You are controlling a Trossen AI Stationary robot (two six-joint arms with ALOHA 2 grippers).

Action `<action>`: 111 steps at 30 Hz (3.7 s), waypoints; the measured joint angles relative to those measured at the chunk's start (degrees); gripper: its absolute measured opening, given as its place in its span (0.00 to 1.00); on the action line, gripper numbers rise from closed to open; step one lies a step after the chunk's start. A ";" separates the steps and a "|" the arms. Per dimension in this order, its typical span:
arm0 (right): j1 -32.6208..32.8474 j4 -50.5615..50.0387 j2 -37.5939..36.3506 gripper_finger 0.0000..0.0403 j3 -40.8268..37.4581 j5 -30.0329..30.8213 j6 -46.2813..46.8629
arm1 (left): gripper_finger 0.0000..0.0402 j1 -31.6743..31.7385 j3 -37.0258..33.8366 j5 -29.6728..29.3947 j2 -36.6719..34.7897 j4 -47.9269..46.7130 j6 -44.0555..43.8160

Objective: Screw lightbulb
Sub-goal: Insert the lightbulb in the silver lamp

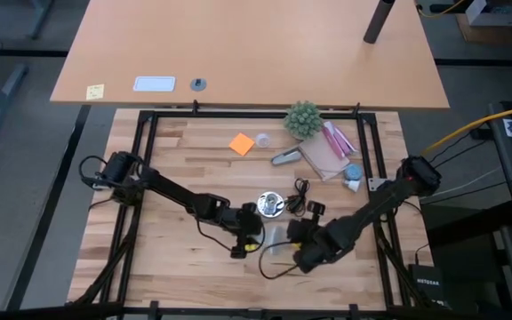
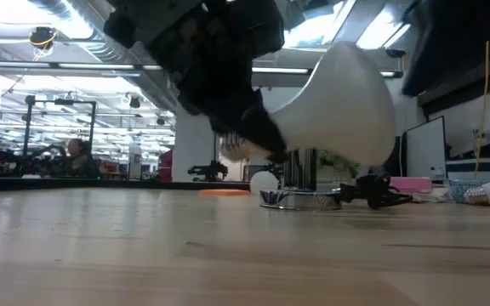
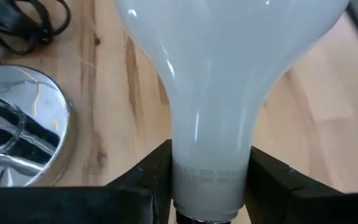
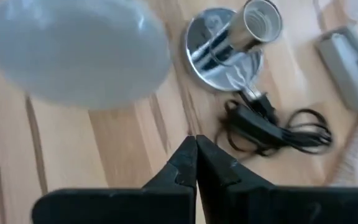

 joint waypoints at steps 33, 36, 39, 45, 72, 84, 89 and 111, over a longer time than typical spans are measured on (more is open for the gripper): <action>23.20 -7.27 -1.70 0.01 -12.20 48.43 59.14 | 0.35 6.57 0.02 -8.17 -13.25 13.01 -2.02; 19.95 -2.98 -1.70 0.01 -17.83 52.49 63.05 | 0.35 6.70 -0.04 -8.38 -12.35 13.67 -1.97; 16.18 -2.21 -1.66 0.01 -21.66 55.59 68.38 | 0.35 6.69 -0.02 -8.53 -10.81 14.06 -1.78; 9.56 -2.06 -1.66 0.01 -24.52 56.09 73.48 | 0.35 6.62 -0.02 -8.37 -6.67 15.72 -1.57; 10.18 -8.85 -6.68 0.01 -24.52 52.68 72.11 | 0.36 8.63 -0.02 -8.32 -2.39 18.55 -1.98; 10.06 -5.90 -7.02 0.01 -24.52 48.48 72.11 | 0.36 8.45 0.00 -8.29 -2.46 24.61 -2.15; 9.12 -4.41 -7.02 0.01 -24.52 51.61 72.05 | 0.35 8.20 0.00 -8.12 -2.46 25.51 -2.05; 5.57 3.14 -7.02 0.01 -24.52 61.00 71.78 | 0.36 6.86 0.00 -8.09 -2.46 25.27 0.84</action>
